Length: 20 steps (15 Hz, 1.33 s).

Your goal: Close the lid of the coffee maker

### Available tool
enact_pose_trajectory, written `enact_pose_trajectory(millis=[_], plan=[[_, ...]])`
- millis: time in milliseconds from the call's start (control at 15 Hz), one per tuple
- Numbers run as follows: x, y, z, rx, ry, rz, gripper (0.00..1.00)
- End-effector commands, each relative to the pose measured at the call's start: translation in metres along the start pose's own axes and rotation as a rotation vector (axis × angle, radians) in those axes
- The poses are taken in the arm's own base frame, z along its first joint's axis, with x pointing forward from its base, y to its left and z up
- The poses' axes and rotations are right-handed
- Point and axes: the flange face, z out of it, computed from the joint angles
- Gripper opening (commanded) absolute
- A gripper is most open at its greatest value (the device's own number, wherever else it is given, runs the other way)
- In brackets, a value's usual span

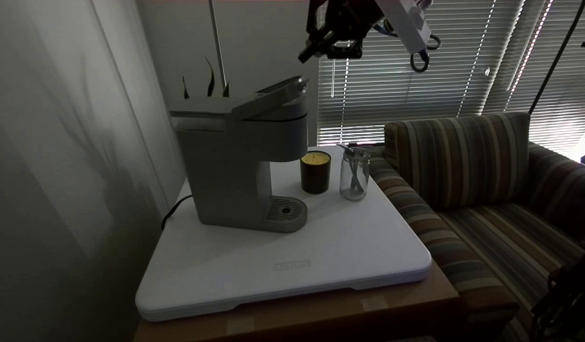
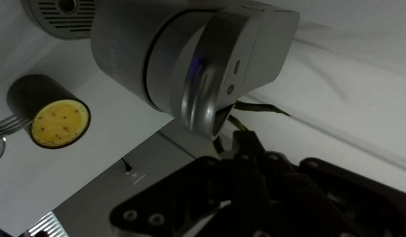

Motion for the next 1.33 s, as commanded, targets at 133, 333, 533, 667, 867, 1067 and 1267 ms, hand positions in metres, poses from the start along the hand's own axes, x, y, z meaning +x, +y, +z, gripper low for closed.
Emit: enact_pose_trajectory(millis=[133,333,533,667,867,1067,1267], plan=[[-0.005,0.014,-0.017,0.073,0.034,0.147,0.00],[-0.008,0.021,-0.017,0.160,0.046,0.217,0.00],[-0.017,0.035,-0.010,0.234,0.041,0.252,0.00],[-0.031,0.042,-0.001,0.297,-0.013,0.245,0.00],[-0.048,0.051,0.010,0.335,-0.094,0.222,0.00],[-0.054,0.059,0.010,0.331,-0.131,0.195,0.00],[-0.053,0.069,0.003,0.314,-0.132,0.177,0.00]])
